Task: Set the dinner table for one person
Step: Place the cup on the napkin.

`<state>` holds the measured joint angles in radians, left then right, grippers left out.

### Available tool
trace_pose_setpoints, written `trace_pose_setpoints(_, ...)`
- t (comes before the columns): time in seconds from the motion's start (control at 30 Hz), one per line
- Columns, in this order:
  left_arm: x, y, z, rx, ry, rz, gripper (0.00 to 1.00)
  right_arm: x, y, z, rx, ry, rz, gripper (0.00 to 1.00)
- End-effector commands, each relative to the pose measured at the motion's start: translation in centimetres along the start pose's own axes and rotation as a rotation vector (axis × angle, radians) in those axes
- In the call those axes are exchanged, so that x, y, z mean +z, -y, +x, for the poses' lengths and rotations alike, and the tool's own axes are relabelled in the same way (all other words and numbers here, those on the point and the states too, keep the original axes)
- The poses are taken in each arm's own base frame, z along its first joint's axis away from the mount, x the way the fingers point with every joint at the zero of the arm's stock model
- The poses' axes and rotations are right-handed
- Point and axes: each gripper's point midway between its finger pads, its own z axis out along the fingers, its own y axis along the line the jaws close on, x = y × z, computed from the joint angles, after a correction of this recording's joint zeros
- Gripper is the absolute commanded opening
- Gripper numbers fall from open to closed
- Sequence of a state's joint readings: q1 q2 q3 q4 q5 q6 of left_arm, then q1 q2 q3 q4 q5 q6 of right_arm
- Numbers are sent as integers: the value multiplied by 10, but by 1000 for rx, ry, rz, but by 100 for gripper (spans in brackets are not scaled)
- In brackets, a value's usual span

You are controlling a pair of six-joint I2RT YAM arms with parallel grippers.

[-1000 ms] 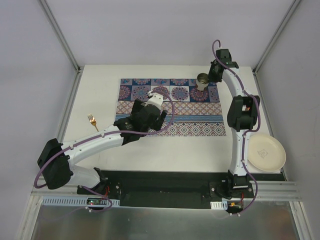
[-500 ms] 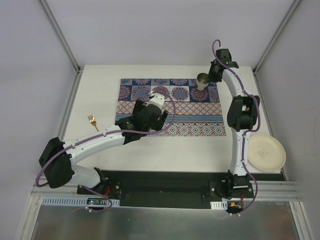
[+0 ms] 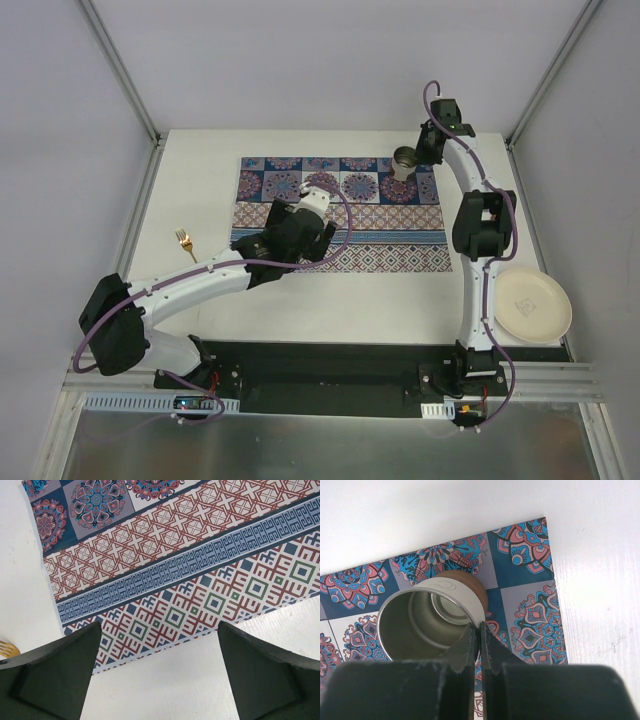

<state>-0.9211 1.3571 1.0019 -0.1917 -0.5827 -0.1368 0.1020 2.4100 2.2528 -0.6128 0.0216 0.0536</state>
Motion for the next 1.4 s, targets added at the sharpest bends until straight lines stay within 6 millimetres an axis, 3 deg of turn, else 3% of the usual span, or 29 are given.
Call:
trace_pose_setpoints(0.0, 1, 0, -16, -6, 28, -1, 99, -7, -6, -19, 20, 54, -14, 1)
trace_pose_setpoints(0.13, 1, 0, -16, -5, 27, 4, 99, -3, -6, -16, 19, 43, -15, 2)
trace_pose_setpoints(0.47, 4, 3, -14, -1, 17, 12, 99, -3, -6, -18, 27, 48, -21, 46)
trace_pose_setpoints(0.77, 8, 1, -11, -7, 7, -4, 99, -16, -13, -32, 26, 76, -39, 52)
trace_pose_setpoints(0.93, 11, -3, -12, -32, 8, -31, 99, -52, -17, -54, 0, 132, -49, 53)
trace_pose_setpoints(0.97, 12, -4, -13, -38, 12, -35, 99, -68, -16, -59, -4, 149, -50, 53)
trace_pose_setpoints(1.1, 11, -8, -23, -79, 41, -62, 99, -109, -8, -56, 0, 162, -46, 52)
trace_pose_setpoints(1.13, 11, -9, -27, -83, 52, -66, 99, -114, -1, -52, 11, 161, -39, 52)
trace_pose_setpoints(1.2, 9, -12, -40, -97, 88, -81, 99, -132, 11, -24, 33, 134, -29, 52)
trace_pose_setpoints(1.27, 6, -20, -53, -111, 121, -99, 99, -145, 20, -16, 51, 177, -30, 52)
trace_pose_setpoints(1.3, 3, -21, -66, -134, 160, -95, 99, -154, 32, 10, 67, 151, -8, 52)
trace_pose_setpoints(1.37, 1, -28, -81, -152, 203, -97, 99, -168, 50, 29, 99, 157, 40, 52)
